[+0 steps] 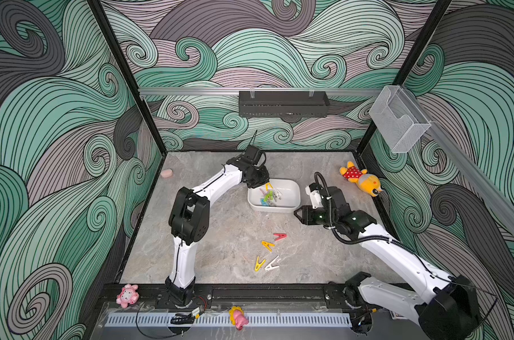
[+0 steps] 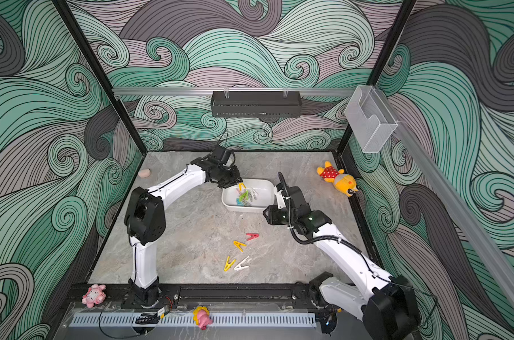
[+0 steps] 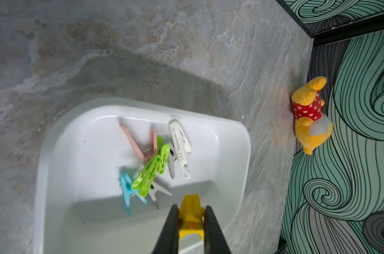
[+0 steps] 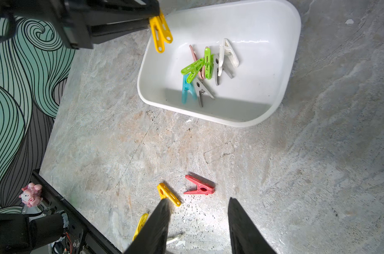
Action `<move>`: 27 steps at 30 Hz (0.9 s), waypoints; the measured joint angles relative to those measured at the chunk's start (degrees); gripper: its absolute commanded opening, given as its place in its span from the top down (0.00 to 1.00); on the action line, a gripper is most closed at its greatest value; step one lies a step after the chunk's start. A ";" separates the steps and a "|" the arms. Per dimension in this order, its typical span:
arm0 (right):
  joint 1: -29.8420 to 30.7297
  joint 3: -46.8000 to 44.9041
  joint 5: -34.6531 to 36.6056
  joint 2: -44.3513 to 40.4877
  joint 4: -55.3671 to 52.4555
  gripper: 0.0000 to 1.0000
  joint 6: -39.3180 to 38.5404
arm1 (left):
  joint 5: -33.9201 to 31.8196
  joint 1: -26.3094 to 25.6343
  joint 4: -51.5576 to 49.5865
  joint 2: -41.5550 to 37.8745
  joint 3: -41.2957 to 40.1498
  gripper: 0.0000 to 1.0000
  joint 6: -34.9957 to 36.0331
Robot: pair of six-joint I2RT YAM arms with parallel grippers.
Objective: Put the clothespins into the storage box
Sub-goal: Place the clothespin in the storage box.
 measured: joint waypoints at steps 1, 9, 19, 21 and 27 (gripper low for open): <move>0.00 -0.07 0.00 -0.04 -0.11 0.54 0.00 | 0.24 0.04 0.20 1.51 0.74 0.84 0.02; 0.00 -1.46 1.20 -0.11 0.07 0.54 -0.22 | 0.72 0.24 0.09 4.76 1.05 0.80 0.20; 0.98 -3.15 1.42 1.29 1.11 0.51 -1.49 | 0.28 0.24 -2.75 4.76 1.57 0.60 2.36; 1.84 -2.69 1.88 1.31 0.72 0.50 -3.06 | -0.07 0.26 -3.23 4.76 2.12 0.58 2.64; 4.92 -0.44 2.32 2.51 0.00 0.47 -8.07 | -1.57 0.24 -3.93 2.45 1.49 0.58 3.30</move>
